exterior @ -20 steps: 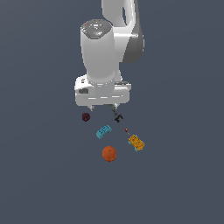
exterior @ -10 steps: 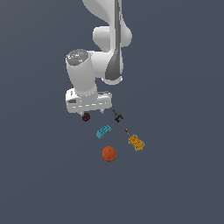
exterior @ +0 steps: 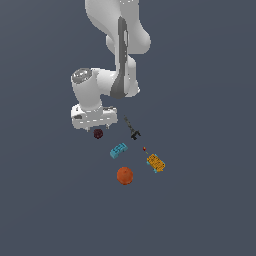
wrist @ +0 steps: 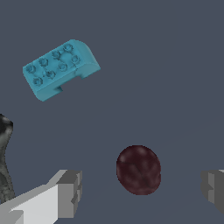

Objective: Pick up a designated object from a clutter of objects.

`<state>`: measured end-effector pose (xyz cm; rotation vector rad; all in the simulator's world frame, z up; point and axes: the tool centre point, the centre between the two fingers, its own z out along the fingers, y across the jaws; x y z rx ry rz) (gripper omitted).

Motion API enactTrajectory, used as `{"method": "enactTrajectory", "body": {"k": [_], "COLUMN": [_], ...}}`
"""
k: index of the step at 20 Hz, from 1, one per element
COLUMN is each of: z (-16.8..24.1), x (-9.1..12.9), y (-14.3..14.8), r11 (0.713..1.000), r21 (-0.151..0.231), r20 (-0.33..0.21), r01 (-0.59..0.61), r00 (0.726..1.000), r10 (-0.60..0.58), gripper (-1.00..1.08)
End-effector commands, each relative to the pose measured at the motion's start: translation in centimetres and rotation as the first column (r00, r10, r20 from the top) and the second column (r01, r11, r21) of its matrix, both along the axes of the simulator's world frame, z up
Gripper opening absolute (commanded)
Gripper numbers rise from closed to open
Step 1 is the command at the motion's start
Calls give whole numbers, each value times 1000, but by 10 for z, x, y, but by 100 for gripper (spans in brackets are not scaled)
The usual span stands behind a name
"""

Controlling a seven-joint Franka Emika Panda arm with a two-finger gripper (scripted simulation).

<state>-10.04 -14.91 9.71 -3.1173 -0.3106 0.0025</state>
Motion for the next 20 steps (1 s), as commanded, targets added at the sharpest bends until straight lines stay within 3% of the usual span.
{"method": "enactTrajectory", "body": {"k": [1,7,20], "z": [-8,-18,-41], "x": [-9,-21,-22], "y": [-7,-15,-15], "r11": [1000,1000,1000], "r21": [-4,-8,-9], "r20": [2,2,2], "r01": [-8,-16,-15], "r00": [1000,1000,1000], "r10": [8,16,15], "gripper": [100,100,100]}}
